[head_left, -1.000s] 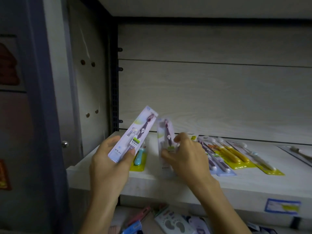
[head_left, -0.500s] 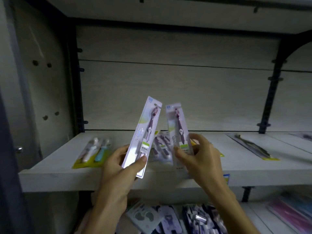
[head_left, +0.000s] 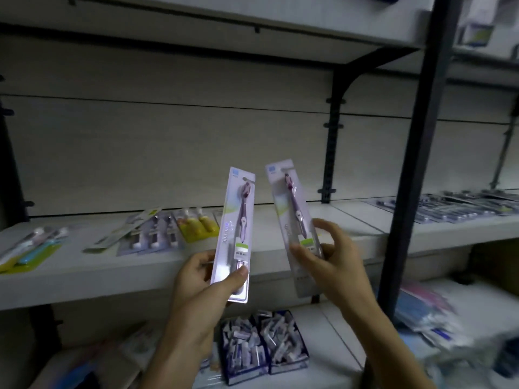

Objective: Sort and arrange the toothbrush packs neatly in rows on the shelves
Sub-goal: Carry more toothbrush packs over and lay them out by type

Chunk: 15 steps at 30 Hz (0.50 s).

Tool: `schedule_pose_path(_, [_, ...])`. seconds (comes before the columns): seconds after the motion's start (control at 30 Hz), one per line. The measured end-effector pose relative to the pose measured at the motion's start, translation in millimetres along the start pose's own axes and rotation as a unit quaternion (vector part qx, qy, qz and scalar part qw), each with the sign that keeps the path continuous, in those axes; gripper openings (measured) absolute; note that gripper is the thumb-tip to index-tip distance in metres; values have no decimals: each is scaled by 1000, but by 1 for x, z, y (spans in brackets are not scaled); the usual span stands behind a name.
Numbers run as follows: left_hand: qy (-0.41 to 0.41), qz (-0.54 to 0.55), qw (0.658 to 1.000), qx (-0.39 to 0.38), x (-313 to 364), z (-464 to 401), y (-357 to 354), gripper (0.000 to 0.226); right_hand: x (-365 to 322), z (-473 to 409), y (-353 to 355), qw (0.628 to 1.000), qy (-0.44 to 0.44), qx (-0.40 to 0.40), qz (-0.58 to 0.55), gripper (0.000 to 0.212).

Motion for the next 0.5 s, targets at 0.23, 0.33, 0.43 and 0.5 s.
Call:
schedule_pose_path(0.23, [16,6,1000,-12,-23,40,-67,27,19,19,81,1000,-21,13,10,52])
schedule_pose_path(0.33, [22,9,1000,-15,-27,52,-90,30,27,24,104,999,-33,23,13,46])
schedule_pose_path(0.43, [24,9,999,-26,-28,55,-107,33,33,21,120,998,-45,35,29,44])
schedule_pose_path(0.5, [23,3,999,-29,-29,50,-115,33,38,16,126,997,-49,42,37,46])
Point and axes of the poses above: each hand's wrist, its own z-axis away from the middle knuckle, its own y-axis out of the back of the hand, x = y × z, the point moved 1 cm from there along -z, towards the middle knuckle, and after that the axes turned 3 degrees about -z, right-handed, at the moved point
